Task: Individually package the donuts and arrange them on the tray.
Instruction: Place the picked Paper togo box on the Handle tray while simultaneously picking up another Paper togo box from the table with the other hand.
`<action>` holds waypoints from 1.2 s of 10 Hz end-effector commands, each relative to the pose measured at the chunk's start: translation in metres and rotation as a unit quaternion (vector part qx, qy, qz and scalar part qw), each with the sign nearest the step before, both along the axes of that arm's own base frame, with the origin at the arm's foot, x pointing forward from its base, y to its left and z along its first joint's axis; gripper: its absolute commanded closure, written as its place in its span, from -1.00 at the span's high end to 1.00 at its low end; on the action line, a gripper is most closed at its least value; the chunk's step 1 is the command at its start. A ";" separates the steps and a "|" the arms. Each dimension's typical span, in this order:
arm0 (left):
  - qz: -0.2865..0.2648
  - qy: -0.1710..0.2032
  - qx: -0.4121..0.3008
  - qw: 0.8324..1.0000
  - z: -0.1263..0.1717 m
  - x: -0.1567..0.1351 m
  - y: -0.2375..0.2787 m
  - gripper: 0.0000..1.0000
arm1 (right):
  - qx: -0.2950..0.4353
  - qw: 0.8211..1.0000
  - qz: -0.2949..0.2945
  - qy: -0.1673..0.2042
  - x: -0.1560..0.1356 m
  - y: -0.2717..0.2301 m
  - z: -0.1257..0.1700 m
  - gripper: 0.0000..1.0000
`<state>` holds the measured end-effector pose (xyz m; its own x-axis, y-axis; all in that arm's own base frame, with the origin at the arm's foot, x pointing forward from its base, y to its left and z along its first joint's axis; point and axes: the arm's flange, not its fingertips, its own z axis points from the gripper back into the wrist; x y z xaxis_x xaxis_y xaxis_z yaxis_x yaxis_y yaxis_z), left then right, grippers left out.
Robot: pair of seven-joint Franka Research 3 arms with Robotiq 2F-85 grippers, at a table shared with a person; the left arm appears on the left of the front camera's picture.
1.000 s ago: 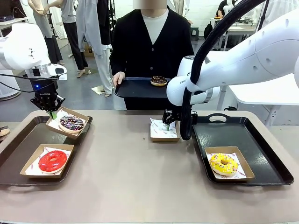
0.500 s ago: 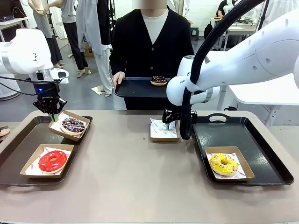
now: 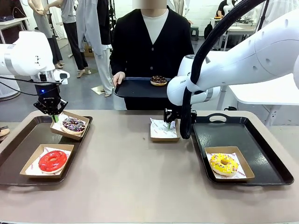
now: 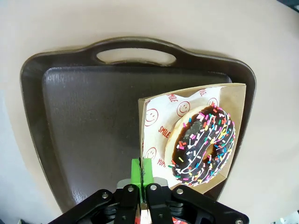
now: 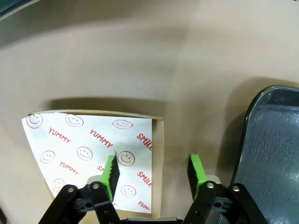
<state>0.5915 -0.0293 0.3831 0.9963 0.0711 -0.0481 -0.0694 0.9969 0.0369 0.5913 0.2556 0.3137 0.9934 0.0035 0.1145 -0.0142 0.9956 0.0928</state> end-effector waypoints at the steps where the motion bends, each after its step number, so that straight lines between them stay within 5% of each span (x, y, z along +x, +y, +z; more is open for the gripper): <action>1: 0.014 -0.012 0.023 1.000 0.000 0.005 -0.005 -0.98 | -0.017 0.999 -0.026 -0.021 -0.003 0.004 -0.003 -1.00; 2: 0.012 -0.011 0.019 1.000 0.000 0.005 -0.005 -0.98 | -0.017 0.999 -0.026 -0.022 -0.004 0.004 -0.003 -0.48; 4: 0.007 -0.011 0.014 1.000 -0.001 0.005 -0.004 -1.00 | -0.017 0.999 -0.027 -0.021 -0.005 0.004 -0.004 -1.00; 5: 0.004 -0.008 0.015 1.000 -0.002 0.005 -0.005 -0.72 | -0.017 0.999 -0.028 -0.022 -0.005 0.003 -0.004 -1.00; 6: -0.001 -0.006 0.015 1.000 -0.002 0.005 -0.005 0.12 | -0.017 0.999 -0.029 -0.022 -0.005 0.003 -0.004 -1.00; 7: -0.003 -0.005 0.014 1.000 -0.003 0.005 -0.004 0.41 | -0.017 0.999 -0.031 -0.022 -0.005 0.003 -0.004 -1.00; 8: -0.005 -0.004 0.013 1.000 -0.003 0.005 -0.004 1.00 | -0.017 0.999 -0.032 -0.022 -0.005 0.003 -0.004 -1.00; 10: -0.007 -0.002 0.010 1.000 -0.003 0.004 -0.004 1.00 | -0.016 0.999 -0.031 -0.022 -0.005 0.003 -0.005 -1.00; 11: -0.008 -0.001 0.007 1.000 -0.003 0.004 -0.003 0.76 | -0.015 0.999 -0.032 -0.021 -0.005 0.003 -0.005 -1.00; 12: -0.009 -0.001 0.002 1.000 -0.003 0.003 -0.003 0.94 | -0.014 0.999 -0.032 -0.020 -0.006 0.003 -0.005 -1.00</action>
